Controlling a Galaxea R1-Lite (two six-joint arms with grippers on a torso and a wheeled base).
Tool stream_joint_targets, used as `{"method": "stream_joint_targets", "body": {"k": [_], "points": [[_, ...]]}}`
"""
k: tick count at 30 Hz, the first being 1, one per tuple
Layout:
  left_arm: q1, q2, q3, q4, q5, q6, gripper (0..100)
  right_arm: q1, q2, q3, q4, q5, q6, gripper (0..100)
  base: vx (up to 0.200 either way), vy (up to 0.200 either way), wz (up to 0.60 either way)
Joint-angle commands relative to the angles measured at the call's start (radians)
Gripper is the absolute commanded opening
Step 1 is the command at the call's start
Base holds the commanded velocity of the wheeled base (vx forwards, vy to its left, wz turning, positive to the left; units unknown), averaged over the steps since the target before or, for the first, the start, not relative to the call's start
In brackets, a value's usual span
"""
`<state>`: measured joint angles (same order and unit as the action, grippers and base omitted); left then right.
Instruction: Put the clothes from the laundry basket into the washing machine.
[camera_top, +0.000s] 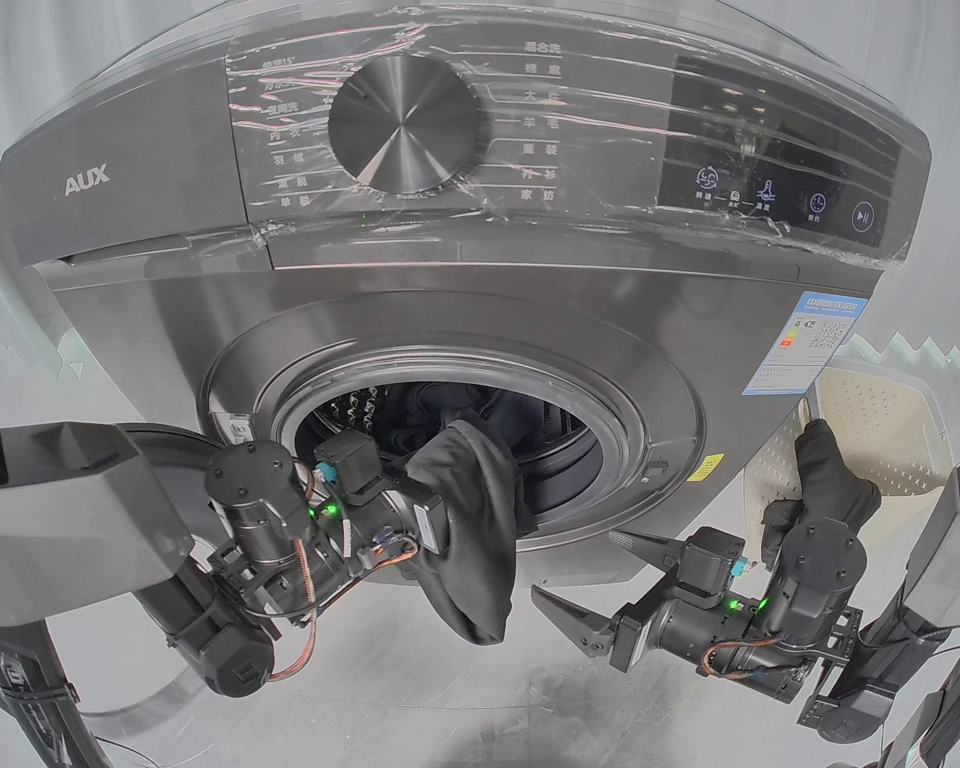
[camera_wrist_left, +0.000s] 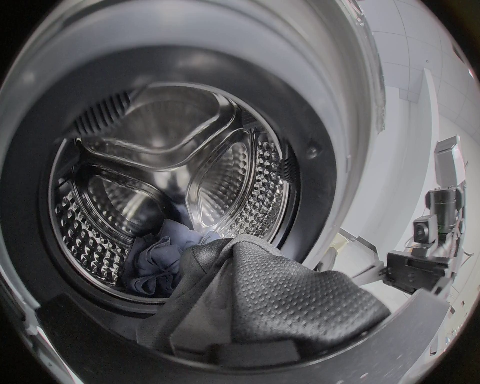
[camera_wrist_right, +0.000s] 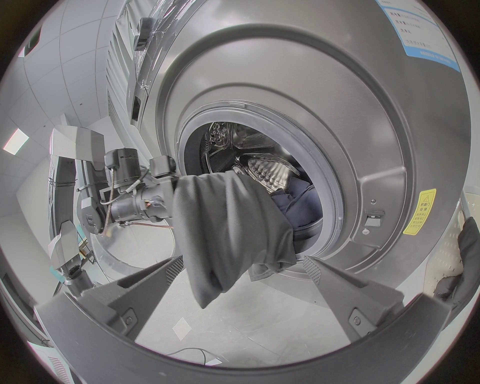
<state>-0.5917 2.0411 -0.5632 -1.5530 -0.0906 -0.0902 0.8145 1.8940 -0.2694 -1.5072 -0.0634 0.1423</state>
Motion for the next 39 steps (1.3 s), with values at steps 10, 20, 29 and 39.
{"method": "stream_joint_targets", "body": {"k": [10, 20, 29, 39], "points": [[0.006, 0.252, -0.357, 0.004, 0.015, -0.059, 0, 0.008, -0.009, 0.013, -0.001, -0.001, -0.001, 100, 0.000, 0.000, 0.00], [0.026, 0.366, -0.558, 0.024, 0.046, -0.060, 0, 0.008, -0.004, 0.019, -0.001, 0.001, -0.001, 100, 0.000, 0.000, 0.00], [0.079, 0.406, -0.705, 0.108, 0.048, -0.060, 0, 0.008, 0.007, 0.018, -0.001, 0.001, 0.000, 100, 0.000, 0.000, 0.00], [0.090, 0.516, -1.017, 0.263, 0.081, -0.063, 0, 0.008, 0.011, 0.018, -0.001, 0.001, 0.000, 100, 0.000, 0.000, 0.00]]}}
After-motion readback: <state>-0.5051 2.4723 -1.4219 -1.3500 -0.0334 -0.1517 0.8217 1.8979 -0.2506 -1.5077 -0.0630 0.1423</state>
